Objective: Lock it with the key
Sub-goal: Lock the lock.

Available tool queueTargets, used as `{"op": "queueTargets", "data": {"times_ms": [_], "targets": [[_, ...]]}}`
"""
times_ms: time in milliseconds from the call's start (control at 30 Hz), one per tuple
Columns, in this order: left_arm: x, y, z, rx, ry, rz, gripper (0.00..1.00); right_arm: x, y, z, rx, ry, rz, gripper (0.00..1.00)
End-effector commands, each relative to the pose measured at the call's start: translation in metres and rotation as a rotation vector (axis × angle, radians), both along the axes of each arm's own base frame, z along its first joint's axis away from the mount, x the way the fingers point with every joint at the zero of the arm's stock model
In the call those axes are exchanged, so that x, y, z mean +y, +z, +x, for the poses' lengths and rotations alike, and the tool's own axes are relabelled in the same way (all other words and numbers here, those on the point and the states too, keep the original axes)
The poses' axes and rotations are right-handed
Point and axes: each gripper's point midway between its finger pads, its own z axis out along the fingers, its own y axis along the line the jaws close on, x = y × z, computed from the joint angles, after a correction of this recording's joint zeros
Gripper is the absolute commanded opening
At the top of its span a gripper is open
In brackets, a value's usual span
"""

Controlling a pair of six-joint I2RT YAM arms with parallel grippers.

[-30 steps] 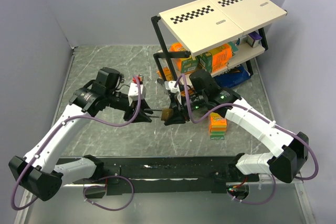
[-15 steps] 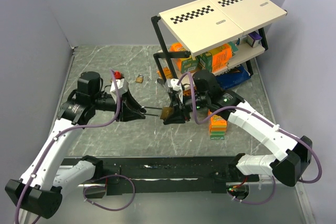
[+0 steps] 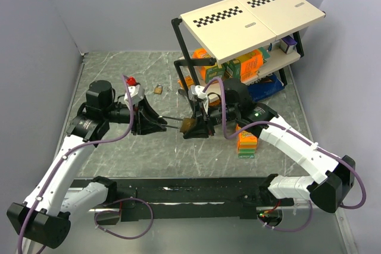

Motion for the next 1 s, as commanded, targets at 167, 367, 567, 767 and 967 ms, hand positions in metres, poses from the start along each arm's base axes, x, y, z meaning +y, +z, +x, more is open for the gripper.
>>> {"op": "queueTargets", "data": {"times_ms": [167, 367, 567, 767, 967], "targets": [[-0.002, 0.012, 0.000, -0.018, -0.028, -0.037, 0.28, 0.003, 0.034, -0.005, -0.082, 0.036, 0.113, 0.00], [-0.006, 0.008, -0.004, -0.005, -0.043, -0.033, 0.23, 0.006, 0.037, -0.002, -0.077, 0.029, 0.122, 0.00], [-0.007, 0.004, -0.005, 0.005, -0.037, -0.028, 0.25, 0.006, 0.036, -0.002, -0.074, 0.030, 0.123, 0.00], [-0.009, 0.009, -0.005, 0.000, -0.039, -0.039, 0.24, 0.006, 0.035, -0.002, -0.076, 0.034, 0.123, 0.00], [-0.015, 0.009, -0.008, 0.007, -0.042, -0.040, 0.26, 0.007, 0.035, -0.003, -0.080, 0.038, 0.124, 0.00]]}}
